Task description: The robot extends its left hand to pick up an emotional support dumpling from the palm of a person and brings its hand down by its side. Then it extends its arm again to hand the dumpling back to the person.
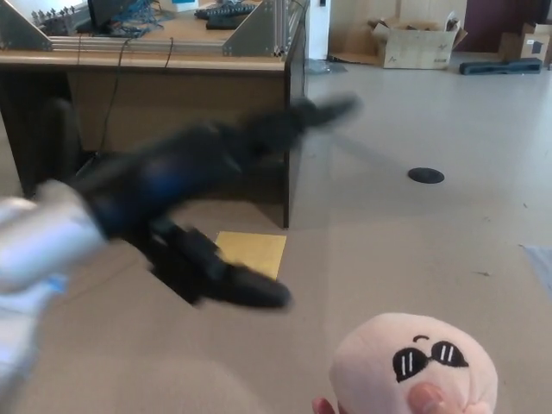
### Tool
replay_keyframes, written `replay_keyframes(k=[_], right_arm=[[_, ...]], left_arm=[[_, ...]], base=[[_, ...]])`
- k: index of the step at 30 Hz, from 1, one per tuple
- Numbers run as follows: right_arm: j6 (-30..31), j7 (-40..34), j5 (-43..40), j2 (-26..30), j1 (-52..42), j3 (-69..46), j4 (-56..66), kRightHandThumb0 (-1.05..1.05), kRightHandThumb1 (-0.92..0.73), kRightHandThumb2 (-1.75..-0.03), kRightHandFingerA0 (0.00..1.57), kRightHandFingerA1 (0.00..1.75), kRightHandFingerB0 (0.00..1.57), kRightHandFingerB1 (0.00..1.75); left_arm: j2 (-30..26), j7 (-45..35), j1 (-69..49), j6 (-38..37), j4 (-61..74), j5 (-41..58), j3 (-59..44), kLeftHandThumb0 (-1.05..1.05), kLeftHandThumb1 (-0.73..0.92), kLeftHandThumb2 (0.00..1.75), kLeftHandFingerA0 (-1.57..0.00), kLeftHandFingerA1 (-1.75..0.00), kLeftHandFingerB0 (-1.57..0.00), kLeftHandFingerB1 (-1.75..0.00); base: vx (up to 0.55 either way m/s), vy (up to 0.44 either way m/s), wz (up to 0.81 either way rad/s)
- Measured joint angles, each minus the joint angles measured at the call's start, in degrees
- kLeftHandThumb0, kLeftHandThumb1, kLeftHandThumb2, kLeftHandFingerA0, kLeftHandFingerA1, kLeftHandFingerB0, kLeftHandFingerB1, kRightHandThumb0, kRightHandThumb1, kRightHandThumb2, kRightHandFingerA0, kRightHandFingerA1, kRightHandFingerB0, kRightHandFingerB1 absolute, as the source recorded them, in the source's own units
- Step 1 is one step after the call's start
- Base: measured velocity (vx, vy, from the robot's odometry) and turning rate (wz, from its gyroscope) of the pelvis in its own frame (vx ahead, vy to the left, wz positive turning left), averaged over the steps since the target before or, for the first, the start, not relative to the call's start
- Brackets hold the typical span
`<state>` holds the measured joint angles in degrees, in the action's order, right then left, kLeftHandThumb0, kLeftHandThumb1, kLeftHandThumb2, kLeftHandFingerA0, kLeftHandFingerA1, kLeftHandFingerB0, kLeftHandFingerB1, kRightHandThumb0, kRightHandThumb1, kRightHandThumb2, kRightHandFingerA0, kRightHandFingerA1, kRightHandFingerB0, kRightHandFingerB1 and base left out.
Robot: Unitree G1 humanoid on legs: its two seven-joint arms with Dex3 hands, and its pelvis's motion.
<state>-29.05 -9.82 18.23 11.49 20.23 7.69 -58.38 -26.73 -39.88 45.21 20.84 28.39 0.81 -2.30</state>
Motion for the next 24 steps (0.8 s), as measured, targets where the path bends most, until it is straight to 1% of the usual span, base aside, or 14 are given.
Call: replay_keyframes(k=[3,4,5,6,7,8,9,11,13,16,18,20,21,24], right_arm=[[0.2,0.0,0.0,0.0,0.0,0.0,-0.2,-0.30,-0.63,-0.59,0.85,0.54,0.70,0.47],[0.3,0.1,0.0,0.0,0.0,0.0,-0.4,-0.30,-0.63,-0.59,0.84,0.53,0.70,0.47],[0.4,0.1,-0.1,0.0,0.0,0.0,-0.4,-0.30,-0.63,-0.60,0.85,0.54,0.69,0.47],[0.5,0.1,-0.1,0.0,-0.1,0.0,-0.5,-0.30,-0.63,-0.60,0.85,0.54,0.69,0.47],[0.7,0.1,-0.1,0.0,-0.2,0.0,-0.4,-0.30,-0.63,-0.60,0.86,0.54,0.69,0.47],[0.7,0.1,-0.1,0.0,-0.3,0.0,-0.4,-0.29,-0.62,-0.59,0.85,0.54,0.70,0.47],[0.8,0.1,-0.1,0.0,-0.3,0.0,-0.4,-0.30,-0.61,-0.59,0.84,0.52,0.71,0.47],[0.8,0.1,-0.1,0.0,-0.6,0.0,-0.1,-0.30,-0.62,-0.59,0.83,0.52,0.70,0.47],[0.8,0.1,-0.1,0.0,-0.9,0.0,0.0,-0.30,-0.62,-0.59,0.84,0.53,0.71,0.47],[0.8,0.1,-0.1,0.0,-1.4,0.0,0.1,-0.29,-0.62,-0.59,0.82,0.53,0.71,0.48],[0.7,0.1,-0.1,0.0,-1.8,-0.1,0.1,-0.29,-0.62,-0.59,0.81,0.54,0.69,0.46],[0.7,0.1,-0.1,0.0,-2.2,-0.1,0.1,-0.29,-0.62,-0.59,0.81,0.54,0.67,0.46],[0.7,0.1,-0.1,0.0,-2.4,-0.1,0.1,-0.29,-0.61,-0.59,0.80,0.54,0.66,0.46],[0.7,0.1,-0.1,0.0,-3.6,-0.2,0.3,-0.29,-0.61,-0.59,0.80,0.54,0.66,0.46]], left_arm=[[-2.4,-0.7,-0.8,0.3,-1.3,2.5,-6.1,-0.70,0.41,0.79,0.00,-0.02,0.00,0.00],[-3.9,-1.0,-2.1,0.2,-2.6,3.7,-9.4,-0.74,0.45,0.55,0.00,-0.13,0.00,-0.03],[-4.9,-1.3,-3.5,-0.3,-3.6,4.2,-11.3,-0.71,0.41,0.82,-0.03,-0.14,0.00,-0.02],[-5.7,-1.5,-5.7,-1.1,-5.2,4.7,-13.2,-0.71,0.41,0.82,-0.03,-0.14,0.00,-0.02],[-6.0,-1.5,-8.0,-2.0,-6.7,4.9,-14.5,-0.78,0.45,0.58,-0.02,-0.26,0.00,-0.10],[-6.1,-1.6,-9.9,-2.8,-7.7,5.0,-15.1,-0.60,0.35,0.79,0.00,-0.25,0.00,-0.12],[-6.0,-1.6,-12.3,-3.9,-9.0,5.1,-15.8,-0.61,0.36,0.75,-0.05,-0.32,0.00,-0.12],[-4.6,-1.4,-17.2,-5.7,-10.7,5.1,-17.2,-0.58,0.35,0.78,0.00,-0.32,0.00,-0.16],[-2.8,-1.0,-21.5,-7.1,-12.0,5.1,-17.8,-0.60,0.38,0.76,-0.02,-0.33,0.00,-0.13],[0.7,-0.4,-28.7,-9.9,-15.6,5.1,-18.4,-0.49,0.34,0.69,-0.04,-0.37,-0.04,-0.17],[2.8,0.0,-32.5,-11.7,-18.6,5.0,-18.6,-0.41,0.30,0.70,-0.12,-0.46,-0.01,-0.32],[5.0,1.0,-36.3,-13.7,-23.0,4.7,-18.5,-0.35,0.29,0.71,-0.10,-0.47,0.00,-0.36],[5.5,1.4,-37.3,-14.3,-24.4,4.6,-18.5,-0.47,0.42,0.61,-0.13,-0.38,-0.08,-0.30],[8.1,3.0,-41.7,-17.2,-31.1,4.1,-18.5,-0.47,0.42,0.61,-0.13,-0.38,-0.08,-0.30]], base=[[0.00,0.000,0.00],[0.00,0.000,0.00],[0.00,0.000,0.00],[0.00,0.000,0.00],[0.00,0.000,0.00],[0.00,0.000,0.00],[0.00,0.000,0.00],[0.00,0.000,0.00],[0.00,0.000,0.00],[0.00,0.000,0.00],[0.00,0.000,0.00],[0.00,0.000,0.00],[0.00,0.000,0.00],[0.00,0.000,0.00]])
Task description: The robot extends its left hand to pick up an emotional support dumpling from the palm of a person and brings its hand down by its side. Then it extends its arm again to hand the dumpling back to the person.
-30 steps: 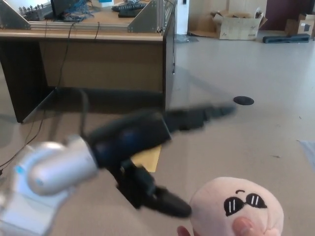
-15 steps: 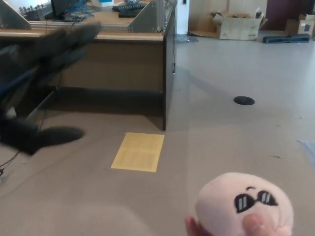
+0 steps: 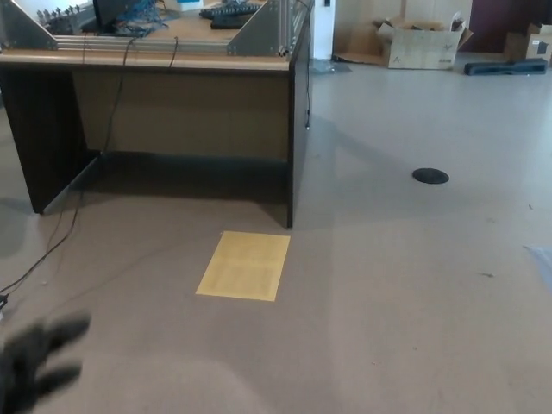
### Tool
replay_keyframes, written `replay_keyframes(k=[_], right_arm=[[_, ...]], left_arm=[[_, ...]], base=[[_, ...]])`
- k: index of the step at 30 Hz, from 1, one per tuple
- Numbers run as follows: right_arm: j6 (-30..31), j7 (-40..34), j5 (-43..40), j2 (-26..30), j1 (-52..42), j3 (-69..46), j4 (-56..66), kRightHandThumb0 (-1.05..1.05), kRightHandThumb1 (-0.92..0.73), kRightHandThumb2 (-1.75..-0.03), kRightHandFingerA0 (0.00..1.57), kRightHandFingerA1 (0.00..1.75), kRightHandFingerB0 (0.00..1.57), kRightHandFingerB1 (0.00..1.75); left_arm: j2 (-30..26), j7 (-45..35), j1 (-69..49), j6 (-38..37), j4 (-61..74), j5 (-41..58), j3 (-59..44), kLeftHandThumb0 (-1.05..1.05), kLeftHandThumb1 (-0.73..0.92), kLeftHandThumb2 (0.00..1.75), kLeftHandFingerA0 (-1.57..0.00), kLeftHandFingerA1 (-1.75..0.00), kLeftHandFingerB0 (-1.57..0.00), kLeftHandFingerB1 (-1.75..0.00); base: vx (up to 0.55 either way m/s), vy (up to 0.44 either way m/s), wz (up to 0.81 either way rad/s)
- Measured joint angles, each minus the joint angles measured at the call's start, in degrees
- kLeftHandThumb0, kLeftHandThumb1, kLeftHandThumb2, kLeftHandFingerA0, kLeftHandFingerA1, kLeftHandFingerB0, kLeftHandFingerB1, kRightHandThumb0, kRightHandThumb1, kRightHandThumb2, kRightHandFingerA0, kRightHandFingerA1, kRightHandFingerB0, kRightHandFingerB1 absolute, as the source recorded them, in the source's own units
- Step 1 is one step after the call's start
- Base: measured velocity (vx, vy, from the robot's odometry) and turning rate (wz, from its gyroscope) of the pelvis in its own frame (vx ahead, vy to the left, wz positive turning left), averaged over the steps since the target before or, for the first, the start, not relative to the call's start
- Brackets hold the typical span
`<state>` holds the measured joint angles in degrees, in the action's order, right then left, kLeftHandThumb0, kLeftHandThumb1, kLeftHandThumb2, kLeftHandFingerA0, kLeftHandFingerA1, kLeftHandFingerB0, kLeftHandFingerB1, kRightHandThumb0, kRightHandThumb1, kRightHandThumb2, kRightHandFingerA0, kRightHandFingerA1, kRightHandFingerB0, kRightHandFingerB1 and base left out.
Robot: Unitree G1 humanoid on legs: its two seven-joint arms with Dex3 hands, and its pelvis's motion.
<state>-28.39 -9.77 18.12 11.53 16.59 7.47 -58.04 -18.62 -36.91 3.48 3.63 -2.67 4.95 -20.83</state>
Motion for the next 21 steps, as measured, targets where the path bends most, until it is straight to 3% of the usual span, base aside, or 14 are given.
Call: replay_keyframes(k=[1,2,3,12,13,14,15,16,21], right_arm=[[0.0,0.0,0.0,0.0,-0.3,0.0,0.0,-0.29,-0.61,-0.59,0.80,0.54,0.66,0.46],[0.0,0.0,0.0,0.0,-0.7,0.0,0.0,-0.28,-0.63,-0.59,0.80,0.55,0.60,0.44],[0.0,0.0,0.0,0.0,-1.2,0.0,0.1,-0.29,-0.63,-0.59,0.81,0.59,0.59,0.43],[-0.8,-0.6,0.0,0.0,-6.0,-0.4,0.2,-0.29,-0.60,-0.58,0.84,0.58,0.59,0.44],[-0.9,-0.7,0.0,0.0,-6.3,-0.5,0.2,-0.29,-0.63,-0.59,0.82,0.58,0.59,0.44],[-1.0,-0.8,0.0,0.0,-6.5,-0.5,0.2,-0.28,-0.63,-0.59,0.83,0.58,0.59,0.44],[-1.1,-0.8,0.0,0.0,-6.7,-0.6,0.2,-0.28,-0.63,-0.59,0.83,0.58,0.59,0.44],[-1.1,-0.9,0.0,0.0,-6.9,-0.6,0.2,-0.29,-0.62,-0.58,0.83,0.60,0.59,0.44],[-1.4,-1.2,0.0,0.1,-7.2,-0.9,0.2,-0.29,-0.63,-0.59,0.82,0.60,0.59,0.44]], left_arm=[[0.5,0.3,-0.7,-0.6,-1.1,-0.1,0.0,-0.47,0.42,0.61,-0.13,-0.38,-0.08,-0.30],[1.1,0.8,-1.9,-1.5,-3.0,-0.2,0.0,-0.39,0.43,0.61,-0.22,-0.40,-0.12,-0.31],[1.7,1.5,-3.2,-2.5,-4.9,-0.4,0.0,-0.21,0.34,0.87,-0.12,-0.51,-0.07,-0.49],[3.6,8.7,-10.1,-10.4,-18.2,-4.0,2.2,-0.24,0.31,0.87,-0.14,-0.52,-0.09,-0.50],[3.6,9.5,-10.4,-11.2,-19.4,-4.5,2.6,-0.52,0.42,0.66,-0.28,-0.43,-0.18,-0.35],[3.6,10.1,-10.6,-11.7,-20.1,-4.8,2.8,-0.52,0.42,0.66,-0.28,-0.43,-0.19,-0.35],[3.5,10.8,-10.7,-12.5,-21.0,-5.2,3.1,-0.52,0.42,0.66,-0.28,-0.43,-0.19,-0.35],[3.5,11.6,-10.9,-13.4,-22.0,-5.7,3.6,-0.25,0.31,0.87,-0.13,-0.51,-0.09,-0.50],[3.2,15.7,-11.0,-18.0,-27.3,-8.2,5.5,-0.24,0.31,0.87,-0.14,-0.51,-0.09,-0.50]], base=[[0.00,0.000,0.00],[0.00,0.000,0.00],[0.00,0.000,0.00],[0.00,0.000,0.00],[0.00,0.000,0.00],[0.00,0.000,0.00],[0.00,0.000,0.00],[0.00,0.000,0.00],[0.00,0.000,0.00]])
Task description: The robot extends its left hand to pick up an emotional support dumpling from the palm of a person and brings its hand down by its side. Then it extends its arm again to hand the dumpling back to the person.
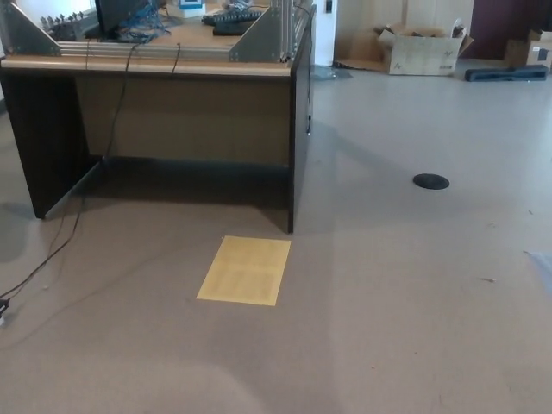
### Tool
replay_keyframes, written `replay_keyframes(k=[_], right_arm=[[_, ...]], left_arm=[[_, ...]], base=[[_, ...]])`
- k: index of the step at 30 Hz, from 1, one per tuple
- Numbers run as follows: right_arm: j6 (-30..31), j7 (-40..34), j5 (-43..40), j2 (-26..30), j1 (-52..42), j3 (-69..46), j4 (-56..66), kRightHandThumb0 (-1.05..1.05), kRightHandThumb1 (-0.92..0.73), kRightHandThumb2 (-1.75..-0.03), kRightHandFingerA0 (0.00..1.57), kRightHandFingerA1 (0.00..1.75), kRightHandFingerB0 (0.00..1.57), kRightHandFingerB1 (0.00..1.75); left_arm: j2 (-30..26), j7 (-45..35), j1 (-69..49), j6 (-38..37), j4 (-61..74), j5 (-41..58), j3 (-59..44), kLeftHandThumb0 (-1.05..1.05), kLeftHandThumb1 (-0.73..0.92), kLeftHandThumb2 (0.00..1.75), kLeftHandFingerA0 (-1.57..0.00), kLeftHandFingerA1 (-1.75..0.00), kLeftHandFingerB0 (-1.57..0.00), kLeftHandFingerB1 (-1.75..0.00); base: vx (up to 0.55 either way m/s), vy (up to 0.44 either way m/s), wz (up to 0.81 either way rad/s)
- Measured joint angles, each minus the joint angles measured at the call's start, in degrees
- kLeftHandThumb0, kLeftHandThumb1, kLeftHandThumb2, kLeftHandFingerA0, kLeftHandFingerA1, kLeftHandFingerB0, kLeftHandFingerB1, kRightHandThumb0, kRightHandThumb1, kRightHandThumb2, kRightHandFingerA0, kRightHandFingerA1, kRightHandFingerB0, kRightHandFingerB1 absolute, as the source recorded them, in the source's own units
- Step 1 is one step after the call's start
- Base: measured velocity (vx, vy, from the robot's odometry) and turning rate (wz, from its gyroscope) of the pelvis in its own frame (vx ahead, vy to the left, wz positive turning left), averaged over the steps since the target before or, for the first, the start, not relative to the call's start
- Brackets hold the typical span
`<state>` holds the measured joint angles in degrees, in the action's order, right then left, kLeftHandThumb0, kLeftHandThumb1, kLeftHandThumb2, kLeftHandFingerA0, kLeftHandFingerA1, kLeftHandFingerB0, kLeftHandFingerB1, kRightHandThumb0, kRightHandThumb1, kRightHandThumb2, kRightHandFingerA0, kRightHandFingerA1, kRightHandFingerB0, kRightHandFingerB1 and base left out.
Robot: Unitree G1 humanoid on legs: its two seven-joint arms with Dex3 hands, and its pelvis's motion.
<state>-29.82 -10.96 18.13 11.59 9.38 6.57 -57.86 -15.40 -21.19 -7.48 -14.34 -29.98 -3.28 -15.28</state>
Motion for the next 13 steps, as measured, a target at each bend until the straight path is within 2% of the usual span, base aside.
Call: replay_keyframes(k=[1,5,6,7,13], right_arm=[[-0.1,0.0,0.0,0.0,0.0,-0.1,0.0,-0.29,-0.63,-0.59,0.81,0.61,0.60,0.44],[-0.3,-0.3,0.0,0.0,0.0,-0.4,0.0,-0.29,-0.63,-0.59,0.81,0.61,0.60,0.44],[-0.4,-0.3,0.0,0.0,0.0,-0.4,0.0,-0.29,-0.63,-0.59,0.83,0.56,0.61,0.44],[-0.5,-0.4,0.0,0.0,0.0,-0.5,0.0,-0.29,-0.62,-0.59,0.83,0.57,0.61,0.45],[-0.8,-0.8,-0.1,0.1,0.0,-0.8,0.0,-0.31,-0.63,-0.59,0.82,0.59,0.60,0.44]], left_arm=[[-0.1,0.7,0.0,-0.8,-0.8,-0.4,0.4,-0.51,0.42,0.66,-0.28,-0.44,-0.18,-0.35],[-0.6,3.8,0.4,-4.5,-4.2,-2.1,1.6,-0.51,0.42,0.66,-0.28,-0.44,-0.18,-0.35],[-0.8,4.6,0.5,-5.5,-5.0,-2.5,1.9,-0.24,0.30,0.87,-0.15,-0.52,-0.10,-0.50],[-0.9,5.2,0.6,-6.3,-5.6,-2.8,2.2,-0.49,0.42,0.65,-0.29,-0.44,-0.20,-0.35],[-2.0,8.9,2.2,-11.1,-8.9,-4.5,3.6,-0.47,0.43,0.65,-0.29,-0.44,-0.20,-0.35]], base=[[0.00,0.000,0.00],[0.00,0.000,0.00],[0.00,0.000,0.00],[0.00,0.000,0.00],[0.00,0.000,0.00]])
